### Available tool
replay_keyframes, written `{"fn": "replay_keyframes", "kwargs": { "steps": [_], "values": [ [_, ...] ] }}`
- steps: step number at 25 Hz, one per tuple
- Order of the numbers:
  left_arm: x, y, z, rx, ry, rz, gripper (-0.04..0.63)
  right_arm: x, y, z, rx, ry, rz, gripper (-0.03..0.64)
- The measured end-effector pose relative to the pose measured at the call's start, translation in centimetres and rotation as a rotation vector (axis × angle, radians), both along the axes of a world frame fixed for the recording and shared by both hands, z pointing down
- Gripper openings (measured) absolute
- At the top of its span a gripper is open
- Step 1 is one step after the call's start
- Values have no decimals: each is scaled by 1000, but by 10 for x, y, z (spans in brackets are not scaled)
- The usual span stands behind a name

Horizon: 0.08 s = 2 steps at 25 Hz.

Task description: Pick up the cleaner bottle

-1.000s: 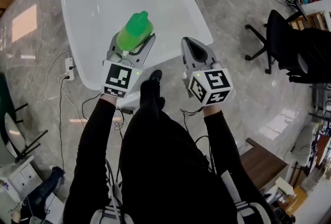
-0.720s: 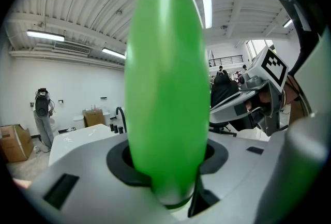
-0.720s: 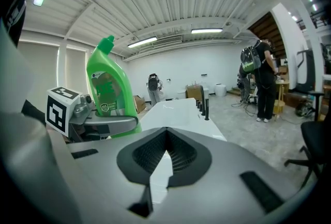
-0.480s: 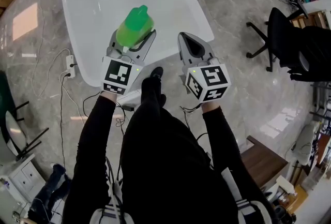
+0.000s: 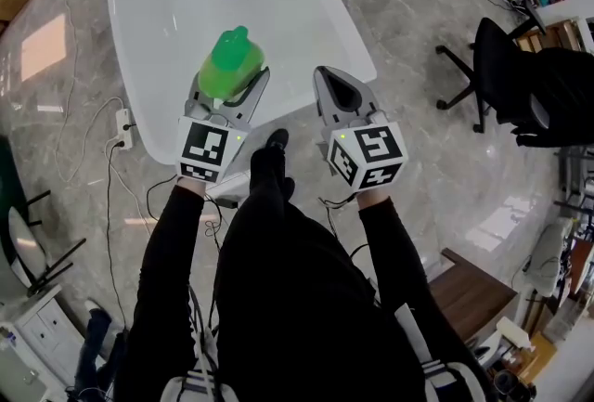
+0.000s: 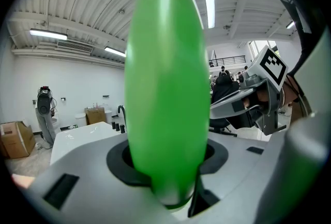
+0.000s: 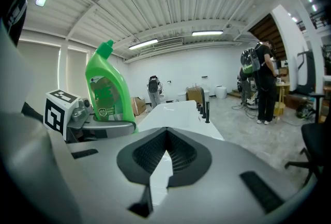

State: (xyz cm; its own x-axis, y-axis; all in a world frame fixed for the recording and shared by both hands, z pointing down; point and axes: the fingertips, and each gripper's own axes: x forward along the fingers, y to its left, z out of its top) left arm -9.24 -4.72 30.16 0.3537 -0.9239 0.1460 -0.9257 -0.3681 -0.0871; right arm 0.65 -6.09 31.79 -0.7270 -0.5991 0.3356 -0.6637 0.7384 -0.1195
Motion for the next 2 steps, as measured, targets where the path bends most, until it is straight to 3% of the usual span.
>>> {"fn": "replay_keyframes", "kwargs": {
  "steps": [2],
  "values": [
    [0, 1, 1, -2, 2, -2, 199, 1, 0, -1, 4, 0, -1, 2]
  ]
}}
